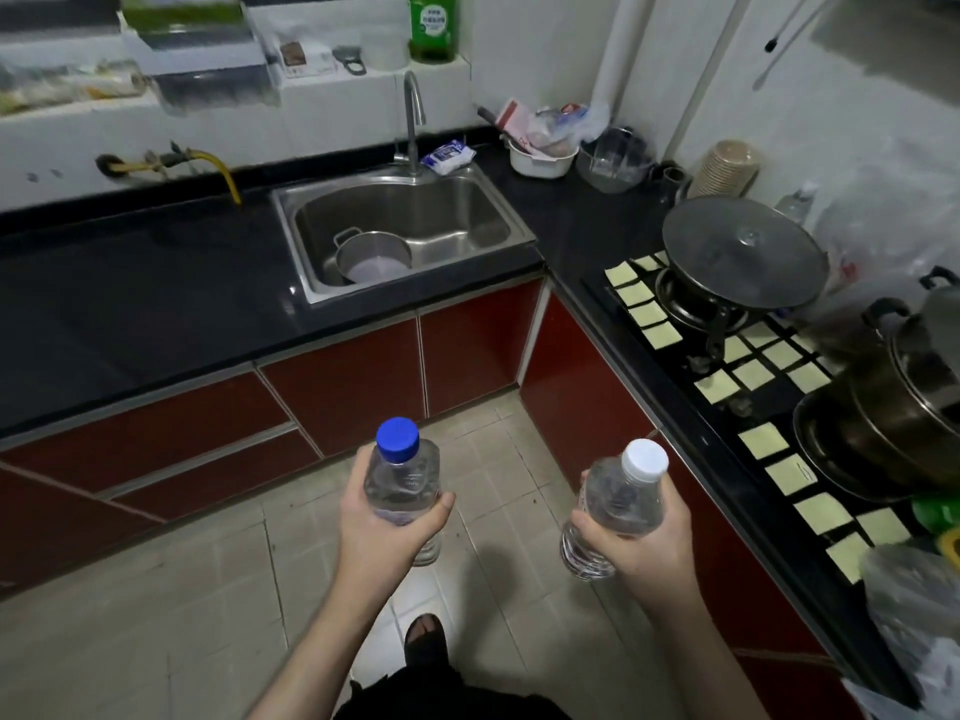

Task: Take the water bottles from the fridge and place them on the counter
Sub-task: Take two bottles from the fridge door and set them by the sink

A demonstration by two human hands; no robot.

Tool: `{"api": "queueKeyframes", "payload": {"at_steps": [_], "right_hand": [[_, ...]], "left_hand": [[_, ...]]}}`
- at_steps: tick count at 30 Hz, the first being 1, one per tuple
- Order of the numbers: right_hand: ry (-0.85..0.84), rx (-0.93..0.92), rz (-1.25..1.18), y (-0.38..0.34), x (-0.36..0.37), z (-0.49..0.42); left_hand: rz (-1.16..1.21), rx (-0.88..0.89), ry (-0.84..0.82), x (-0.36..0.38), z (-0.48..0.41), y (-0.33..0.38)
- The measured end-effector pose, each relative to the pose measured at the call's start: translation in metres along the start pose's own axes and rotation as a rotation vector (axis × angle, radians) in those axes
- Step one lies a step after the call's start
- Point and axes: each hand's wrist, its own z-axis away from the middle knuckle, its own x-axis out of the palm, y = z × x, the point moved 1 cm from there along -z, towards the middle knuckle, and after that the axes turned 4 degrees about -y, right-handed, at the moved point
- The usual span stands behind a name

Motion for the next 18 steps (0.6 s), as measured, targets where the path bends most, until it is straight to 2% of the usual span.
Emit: {"api": "queueKeyframes", "payload": {"at_steps": [7, 14, 18], "right_hand": [[0.042, -0.019, 0.027, 0.005, 0.020, -0.089], [0.055, -0.036, -0.050, 0.014, 0.014, -0.177], [0.020, -0.051, -0.084, 0.012, 0.004, -0.234]], "left_hand": [[-0.059, 0.020, -0.105, 0.006, -0.103, -0.008], [-0.067, 0.012, -0.097, 0.045, -0.183, -0.012], [-0.063, 0.020, -0.023, 0.077, -0.226, -0.004]]}}
